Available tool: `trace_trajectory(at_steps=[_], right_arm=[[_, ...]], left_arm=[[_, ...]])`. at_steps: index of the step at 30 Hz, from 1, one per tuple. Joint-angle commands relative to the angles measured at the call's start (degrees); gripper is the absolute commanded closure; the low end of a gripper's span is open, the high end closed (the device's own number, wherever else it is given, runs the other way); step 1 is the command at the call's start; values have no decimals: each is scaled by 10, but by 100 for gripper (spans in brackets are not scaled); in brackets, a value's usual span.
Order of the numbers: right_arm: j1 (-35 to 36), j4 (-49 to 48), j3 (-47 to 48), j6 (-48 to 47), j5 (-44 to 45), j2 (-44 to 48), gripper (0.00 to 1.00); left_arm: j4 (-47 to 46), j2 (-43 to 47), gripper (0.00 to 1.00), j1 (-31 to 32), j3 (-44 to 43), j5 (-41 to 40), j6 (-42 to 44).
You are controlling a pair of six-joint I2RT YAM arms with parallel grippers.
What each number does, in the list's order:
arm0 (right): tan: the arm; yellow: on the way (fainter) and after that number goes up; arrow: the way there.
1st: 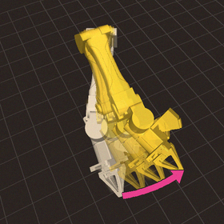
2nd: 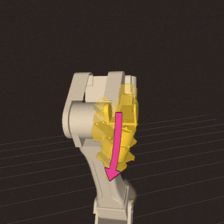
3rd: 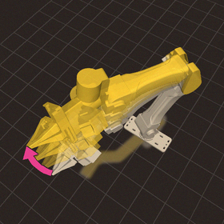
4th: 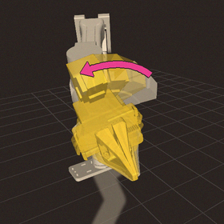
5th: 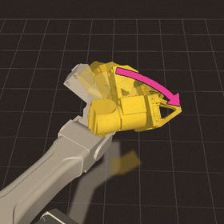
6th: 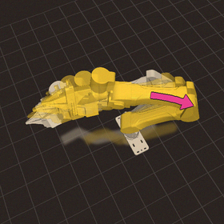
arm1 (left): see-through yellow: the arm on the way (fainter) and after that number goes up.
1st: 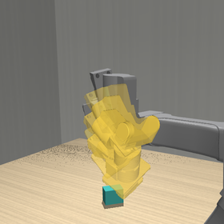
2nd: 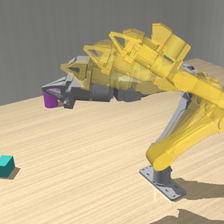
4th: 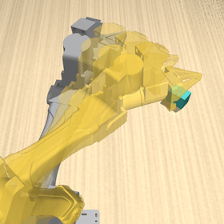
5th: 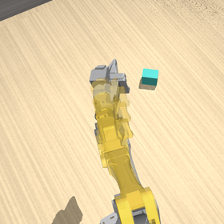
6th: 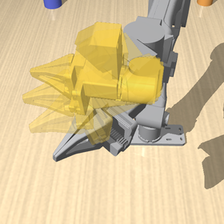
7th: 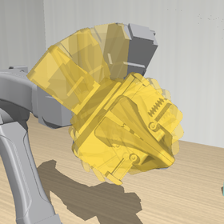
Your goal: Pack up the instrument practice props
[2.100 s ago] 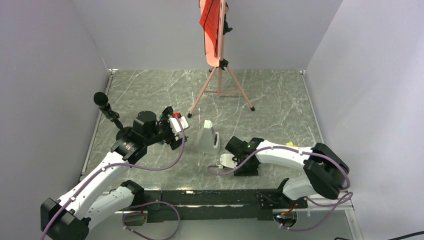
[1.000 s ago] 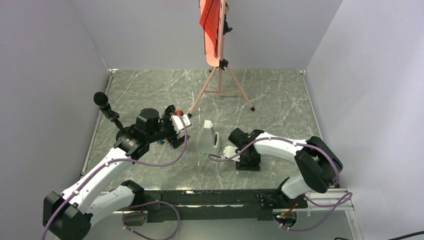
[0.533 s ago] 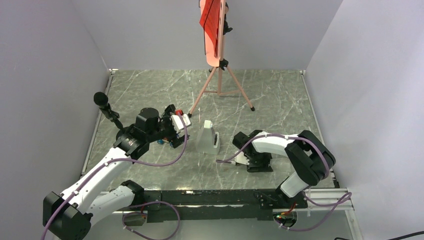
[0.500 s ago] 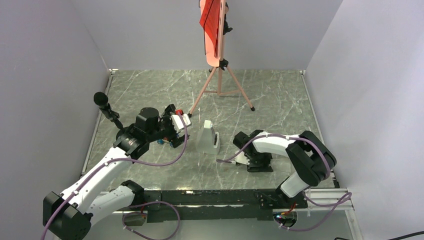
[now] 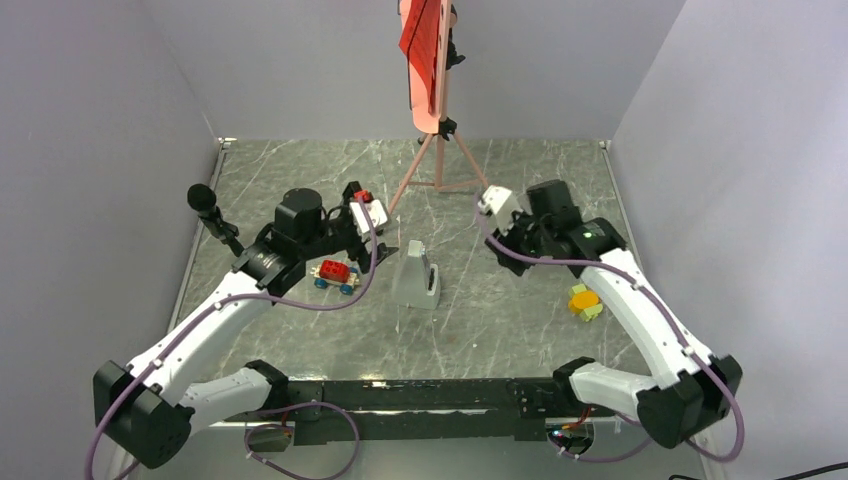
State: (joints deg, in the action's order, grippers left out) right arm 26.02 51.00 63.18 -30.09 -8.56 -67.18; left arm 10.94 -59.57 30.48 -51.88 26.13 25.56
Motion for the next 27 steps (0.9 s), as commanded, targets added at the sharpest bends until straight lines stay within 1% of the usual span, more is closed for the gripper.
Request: trace_trajectory(at_steps=[1, 6, 8, 12, 13, 17, 22, 27], right_arm=[[-36, -61, 48, 93, -128, 34, 100], [-55, -162, 94, 202, -177, 26, 100], [-64, -189, 112, 249, -199, 13, 100], [-81, -240, 129, 339, -212, 4, 100], [-85, -247, 132, 354, -218, 2, 100], [-87, -261, 149, 391, -246, -10, 100], [-87, -270, 145, 407, -267, -10, 100], [-87, -261, 132, 393, -280, 0, 100]], left_arm=[[-58, -42, 1, 29, -53, 51, -34], [-96, -118, 1, 69, -105, 37, -46], [-104, -152, 1, 83, -136, 32, -54], [-104, -203, 1, 109, -175, 34, -70], [-124, -210, 1, 114, -178, 32, -79], [-155, -228, 1, 129, -186, 24, -107], [-167, -233, 1, 134, -183, 10, -116], [-174, -222, 1, 134, -171, -57, -105]])
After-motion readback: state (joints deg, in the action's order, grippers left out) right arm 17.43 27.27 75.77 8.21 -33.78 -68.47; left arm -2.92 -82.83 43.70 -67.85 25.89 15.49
